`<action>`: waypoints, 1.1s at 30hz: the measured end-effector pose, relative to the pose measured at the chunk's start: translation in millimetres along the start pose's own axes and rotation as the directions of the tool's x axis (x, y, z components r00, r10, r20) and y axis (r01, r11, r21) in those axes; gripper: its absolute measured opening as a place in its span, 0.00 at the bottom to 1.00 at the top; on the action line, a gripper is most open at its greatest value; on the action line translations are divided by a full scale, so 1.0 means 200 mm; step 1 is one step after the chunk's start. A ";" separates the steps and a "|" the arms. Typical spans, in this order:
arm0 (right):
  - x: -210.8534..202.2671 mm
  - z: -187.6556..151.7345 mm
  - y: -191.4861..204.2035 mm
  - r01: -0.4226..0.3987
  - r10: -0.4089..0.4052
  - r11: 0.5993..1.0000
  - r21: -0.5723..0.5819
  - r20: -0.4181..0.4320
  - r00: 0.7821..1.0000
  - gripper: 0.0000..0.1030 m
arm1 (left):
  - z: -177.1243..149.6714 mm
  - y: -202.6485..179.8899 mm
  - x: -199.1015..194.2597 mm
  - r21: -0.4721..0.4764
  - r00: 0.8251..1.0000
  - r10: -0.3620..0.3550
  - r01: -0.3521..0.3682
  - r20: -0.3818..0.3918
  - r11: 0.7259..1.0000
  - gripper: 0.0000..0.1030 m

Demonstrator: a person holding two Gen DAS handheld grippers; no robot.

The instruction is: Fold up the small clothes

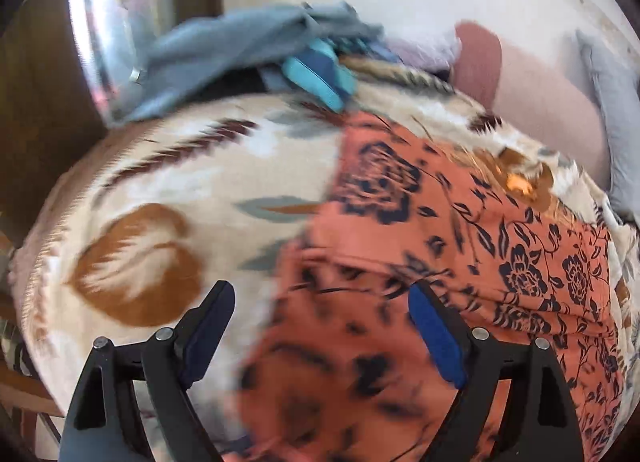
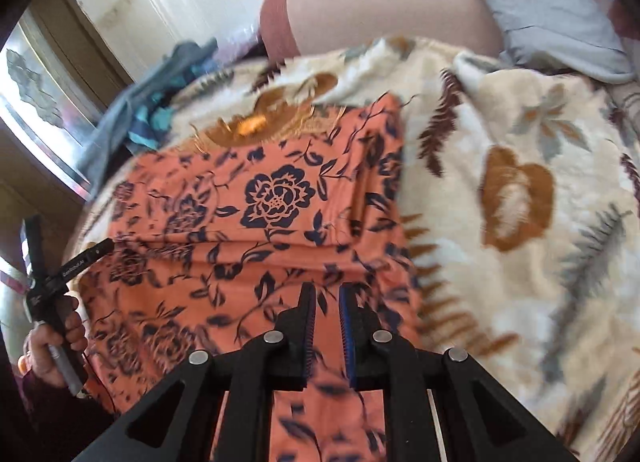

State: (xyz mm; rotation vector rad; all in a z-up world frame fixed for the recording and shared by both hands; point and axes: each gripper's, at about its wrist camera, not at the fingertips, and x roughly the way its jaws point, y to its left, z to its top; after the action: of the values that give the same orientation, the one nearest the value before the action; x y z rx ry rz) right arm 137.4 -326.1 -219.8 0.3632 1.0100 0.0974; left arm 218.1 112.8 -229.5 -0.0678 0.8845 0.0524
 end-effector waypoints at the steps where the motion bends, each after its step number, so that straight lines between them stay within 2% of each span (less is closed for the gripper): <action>1: -0.05 -0.03 -0.03 -0.020 0.019 1.000 0.011 0.013 1.000 0.14 | -0.05 0.06 -0.06 0.000 1.000 0.026 -0.026 0.015 1.000 0.87; 4: -0.19 -0.12 -0.08 -0.063 0.062 0.997 0.040 0.030 0.998 0.24 | -0.21 0.21 -0.19 -0.005 0.998 0.058 -0.058 -0.011 0.998 0.87; 5: -0.24 -0.16 -0.10 -0.076 0.074 0.996 0.046 0.039 0.997 0.34 | -0.27 0.25 -0.23 -0.007 0.998 0.055 -0.055 -0.029 0.998 0.87; 6: -0.27 -0.20 -0.12 -0.092 0.090 0.994 0.057 0.047 0.995 0.56 | -0.32 0.28 -0.27 -0.007 0.998 0.050 -0.050 -0.045 0.999 0.87; 7: -0.29 -0.23 -0.12 -0.111 0.107 0.991 0.076 0.056 0.993 0.68 | -0.36 0.30 -0.29 -0.003 0.997 0.039 -0.039 -0.064 0.999 0.87; 8: -0.34 -0.27 -0.15 -0.138 0.131 0.986 0.097 0.073 0.989 0.75 | -0.40 0.31 -0.31 0.006 0.996 0.021 -0.020 -0.087 1.000 0.87; 10: -0.36 -0.34 -0.18 -0.181 0.172 0.976 0.123 0.077 0.982 0.75 | -0.48 0.32 -0.33 0.030 0.991 -0.002 0.006 -0.132 1.000 0.87; 13: -0.38 -0.42 -0.19 -0.185 0.179 0.974 0.131 0.056 0.982 0.75 | -0.56 0.32 -0.33 0.080 0.988 0.056 -0.045 -0.144 0.996 0.87; 15: -0.37 -0.48 -0.21 -0.185 0.183 0.972 0.146 0.033 0.983 0.75 | -0.60 0.32 -0.33 0.123 0.988 0.071 -0.054 -0.136 0.991 0.87; 20: -0.34 -0.61 -0.26 -0.200 0.203 0.961 0.192 0.003 0.979 0.75 | -0.63 0.33 -0.34 0.162 0.993 -0.002 0.021 -0.119 0.987 0.86; 22: -0.34 -0.63 -0.26 -0.199 0.204 0.960 0.196 -0.004 0.979 0.75 | -0.62 0.37 -0.31 0.122 0.989 -0.054 0.071 -0.137 0.990 0.75; 24: -0.34 -0.65 -0.27 -0.194 0.200 0.961 0.196 -0.010 0.980 0.75 | -0.62 0.40 -0.25 0.062 0.973 -0.125 0.139 -0.191 0.988 0.49; 25: -0.34 -0.66 -0.27 -0.196 0.202 0.960 0.199 -0.011 0.979 0.75 | -0.62 0.42 -0.22 0.024 0.962 -0.162 0.171 -0.221 0.985 0.45; 26: -0.34 -0.66 -0.27 -0.197 0.203 0.959 0.202 -0.009 0.979 0.75 | -0.63 0.43 -0.22 0.011 0.962 -0.171 0.177 -0.215 0.984 0.44; 28: -0.34 -0.67 -0.27 -0.197 0.202 0.960 0.199 -0.008 0.979 0.75 | -0.64 0.40 -0.24 0.045 0.962 -0.181 0.194 -0.206 0.980 0.36; 30: -0.34 -0.67 -0.26 -0.191 0.196 0.963 0.193 -0.010 0.980 0.75 | -0.66 0.38 -0.26 0.073 0.958 -0.195 0.214 -0.212 0.974 0.19; 33: -0.32 -0.67 -0.27 -0.190 0.197 0.960 0.205 -0.014 0.980 0.75 | -0.67 0.35 -0.28 0.087 0.953 -0.210 0.233 -0.220 0.968 0.09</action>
State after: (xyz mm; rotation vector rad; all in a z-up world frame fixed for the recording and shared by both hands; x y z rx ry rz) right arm -14.0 -358.7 -249.3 0.6494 1.0191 0.1781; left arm 74.3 171.4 -274.1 -0.0679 1.0836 -0.2186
